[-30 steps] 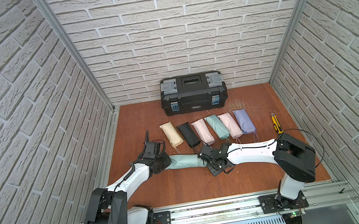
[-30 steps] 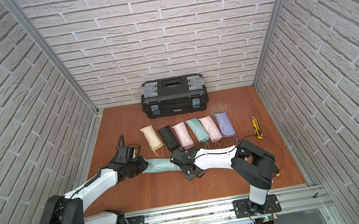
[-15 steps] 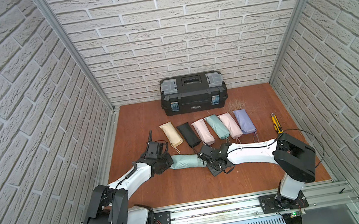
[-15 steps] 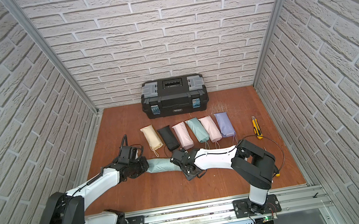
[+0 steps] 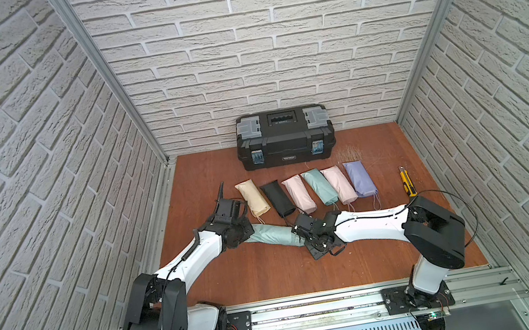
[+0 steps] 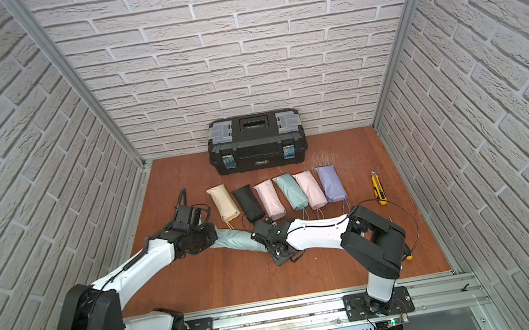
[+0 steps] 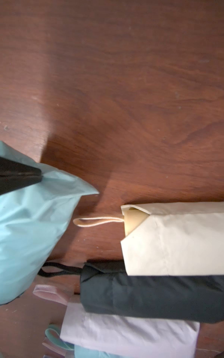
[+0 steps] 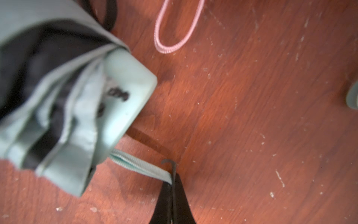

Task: Take umbrellas out of sleeves
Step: Take out the umbrella from the umbrella sleeve.

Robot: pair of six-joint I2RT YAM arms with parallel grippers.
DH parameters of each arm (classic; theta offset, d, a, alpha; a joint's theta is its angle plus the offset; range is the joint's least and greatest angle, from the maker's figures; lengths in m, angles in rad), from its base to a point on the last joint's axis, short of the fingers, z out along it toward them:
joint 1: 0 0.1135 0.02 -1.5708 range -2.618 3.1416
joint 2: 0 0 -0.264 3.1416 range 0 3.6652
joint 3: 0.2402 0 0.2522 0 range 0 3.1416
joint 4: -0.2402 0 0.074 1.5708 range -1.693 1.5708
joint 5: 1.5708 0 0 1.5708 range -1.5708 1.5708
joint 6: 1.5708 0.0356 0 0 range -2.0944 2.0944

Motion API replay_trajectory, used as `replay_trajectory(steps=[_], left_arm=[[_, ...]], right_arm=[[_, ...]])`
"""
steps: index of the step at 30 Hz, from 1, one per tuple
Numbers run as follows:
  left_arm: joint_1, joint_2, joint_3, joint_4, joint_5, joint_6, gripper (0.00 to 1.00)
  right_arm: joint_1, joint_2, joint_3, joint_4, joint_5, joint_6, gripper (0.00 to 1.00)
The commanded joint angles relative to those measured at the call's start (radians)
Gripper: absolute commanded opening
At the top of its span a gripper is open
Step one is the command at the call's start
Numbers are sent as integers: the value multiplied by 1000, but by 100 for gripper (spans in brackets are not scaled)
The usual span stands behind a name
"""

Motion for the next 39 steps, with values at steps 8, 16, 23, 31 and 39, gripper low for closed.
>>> replay_trajectory(steps=[8, 16, 23, 31, 39], left_arm=[[9, -2, 46, -103, -73, 53, 0], [50, -16, 61, -144, -97, 66, 0], [70, -24, 60, -154, -102, 72, 0], [91, -29, 61, -155, -100, 82, 0], [106, -27, 64, -155, -89, 93, 0]], right_arm=[[1, -20, -36, -15, -7, 6, 3], [1, -35, -52, -24, 16, 13, 3], [0, -42, -52, -27, 22, 17, 3], [0, -39, -50, -32, 32, 19, 3], [-1, -40, -51, -39, 41, 23, 3]])
